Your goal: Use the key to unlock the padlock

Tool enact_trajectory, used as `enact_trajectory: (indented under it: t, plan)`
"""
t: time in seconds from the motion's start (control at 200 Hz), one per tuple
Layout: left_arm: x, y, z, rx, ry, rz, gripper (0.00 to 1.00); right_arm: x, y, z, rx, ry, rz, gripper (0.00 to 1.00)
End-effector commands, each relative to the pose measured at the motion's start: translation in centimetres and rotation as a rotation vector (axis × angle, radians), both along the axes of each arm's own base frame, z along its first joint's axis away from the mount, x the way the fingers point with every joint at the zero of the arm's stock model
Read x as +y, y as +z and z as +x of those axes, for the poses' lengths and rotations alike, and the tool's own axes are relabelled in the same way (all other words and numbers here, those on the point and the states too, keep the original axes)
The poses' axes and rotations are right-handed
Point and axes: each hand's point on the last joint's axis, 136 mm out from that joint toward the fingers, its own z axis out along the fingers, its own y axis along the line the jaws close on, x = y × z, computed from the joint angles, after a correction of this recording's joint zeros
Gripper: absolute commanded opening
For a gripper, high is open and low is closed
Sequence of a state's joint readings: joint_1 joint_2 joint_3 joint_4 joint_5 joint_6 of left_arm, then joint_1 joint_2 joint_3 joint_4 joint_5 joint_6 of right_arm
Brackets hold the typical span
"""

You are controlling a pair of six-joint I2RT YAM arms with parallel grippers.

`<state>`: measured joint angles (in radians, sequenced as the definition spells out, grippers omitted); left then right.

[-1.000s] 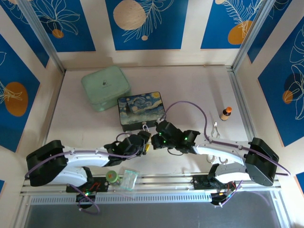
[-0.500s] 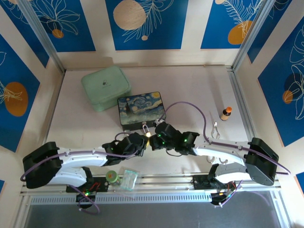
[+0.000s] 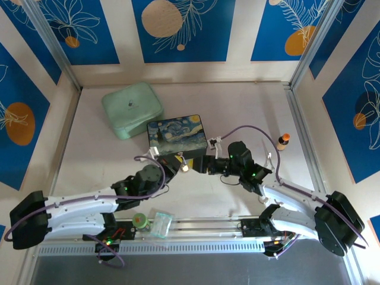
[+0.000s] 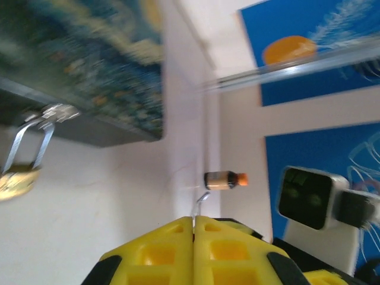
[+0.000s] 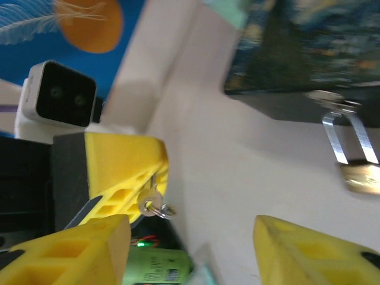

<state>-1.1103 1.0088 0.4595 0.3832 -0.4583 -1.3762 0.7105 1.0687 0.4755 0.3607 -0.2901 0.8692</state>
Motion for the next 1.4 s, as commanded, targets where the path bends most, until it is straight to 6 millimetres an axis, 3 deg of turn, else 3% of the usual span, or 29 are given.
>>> enact_trajectory:
  t: [0.0,0.165,0.255,0.4,0.845,1.041,1.266,1.326,1.391]
  plan:
    - [0.0,4.5,0.3,-0.227,-0.024,0.03,0.0,1.5,4.6,-1.5,-0.093,0.137,0.153,0.52]
    - [-1.5,6.4,-0.3,-0.281,-0.093,-0.029,0.0,2.3,6.7,-2.0,-0.155,0.193,0.21,0.49]
    - [-1.7,6.3,-0.3,-0.269,-0.094,-0.057,0.0,2.6,7.1,-2.5,-0.168,0.222,0.222,0.44]
    - [-1.5,6.3,-0.4,-0.267,-0.093,-0.061,0.0,3.1,6.1,-2.5,-0.146,0.235,0.198,0.31]
    - [-0.6,5.0,-0.6,-0.226,-0.075,-0.05,0.0,2.9,5.6,-1.5,-0.128,0.178,0.225,0.06]
    - [0.0,4.1,-0.3,-0.208,-0.047,-0.044,0.0,2.4,4.4,-1.6,-0.097,0.162,0.21,0.0]
    - [0.5,3.3,-0.1,-0.198,-0.025,0.0,0.0,1.5,3.0,-1.7,-0.071,0.139,0.171,0.0]
    - [0.8,3.0,-0.1,-0.194,-0.013,0.017,0.07,1.2,2.7,-1.7,-0.064,0.136,0.153,0.0]
    - [1.3,2.4,0.0,-0.177,0.0,0.058,0.21,1.0,2.2,-1.6,-0.047,0.136,0.121,0.0]
